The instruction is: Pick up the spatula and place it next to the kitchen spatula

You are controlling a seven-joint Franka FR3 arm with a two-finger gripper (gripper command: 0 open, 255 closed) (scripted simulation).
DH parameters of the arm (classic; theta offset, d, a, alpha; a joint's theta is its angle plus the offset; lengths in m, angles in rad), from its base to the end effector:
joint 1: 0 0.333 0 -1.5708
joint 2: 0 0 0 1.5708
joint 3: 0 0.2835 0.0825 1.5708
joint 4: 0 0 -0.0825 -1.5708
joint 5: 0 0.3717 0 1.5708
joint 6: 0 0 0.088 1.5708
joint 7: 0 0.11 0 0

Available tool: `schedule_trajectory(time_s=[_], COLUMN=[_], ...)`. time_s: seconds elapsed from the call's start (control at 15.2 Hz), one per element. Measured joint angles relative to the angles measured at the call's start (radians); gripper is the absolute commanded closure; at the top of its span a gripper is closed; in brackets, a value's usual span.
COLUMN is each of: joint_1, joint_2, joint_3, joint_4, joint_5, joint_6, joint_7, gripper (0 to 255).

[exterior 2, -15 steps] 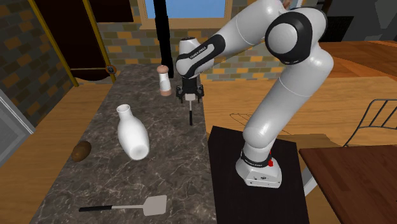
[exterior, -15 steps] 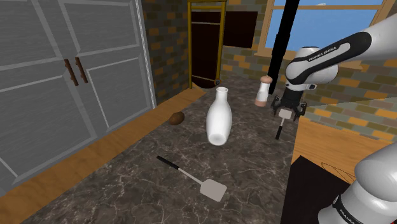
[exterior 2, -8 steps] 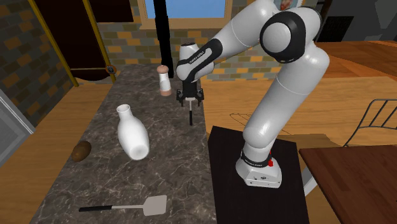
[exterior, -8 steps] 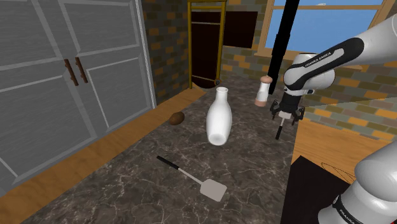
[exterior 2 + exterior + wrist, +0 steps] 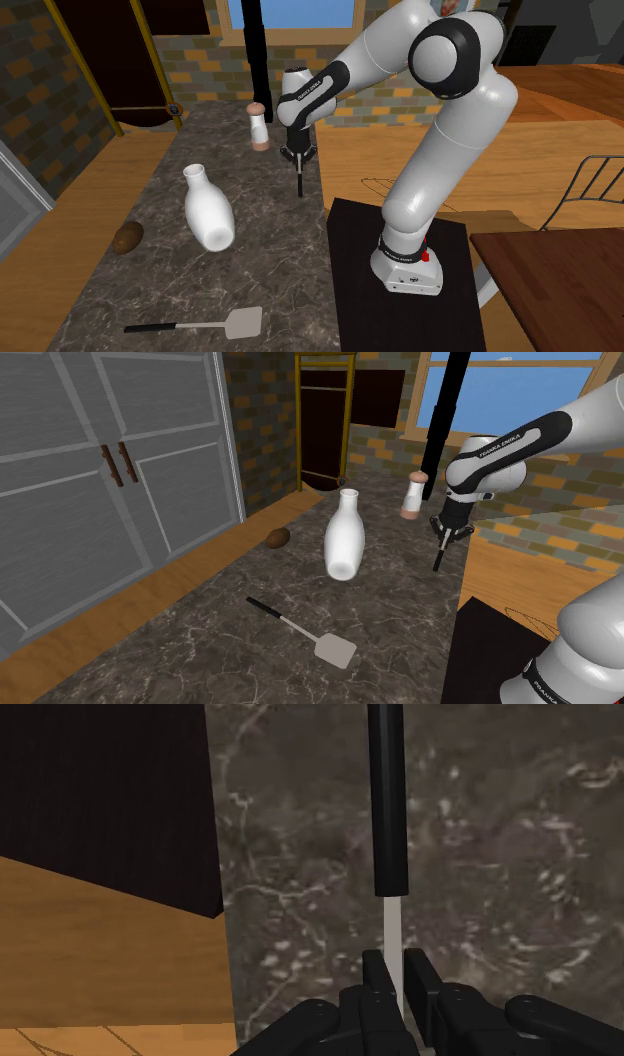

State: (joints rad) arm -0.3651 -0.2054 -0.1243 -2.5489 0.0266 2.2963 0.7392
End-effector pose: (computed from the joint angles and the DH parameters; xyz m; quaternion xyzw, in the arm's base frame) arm 0.3800 -0.1998 0.3123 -0.8124 0.5822 0.0271 0.0191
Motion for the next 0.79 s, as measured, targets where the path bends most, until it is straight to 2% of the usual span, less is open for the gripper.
schedule_trajectory(time_s=[0.4, 0.79], joint_1=[0.0, -0.002], joint_2=[0.0, -0.045], joint_3=[0.0, 0.002], joint_4=[0.0, 0.029], joint_5=[0.0, -0.007], joint_6=[0.0, -0.073], joint_7=[0.0, 0.007], gripper=[255, 255])
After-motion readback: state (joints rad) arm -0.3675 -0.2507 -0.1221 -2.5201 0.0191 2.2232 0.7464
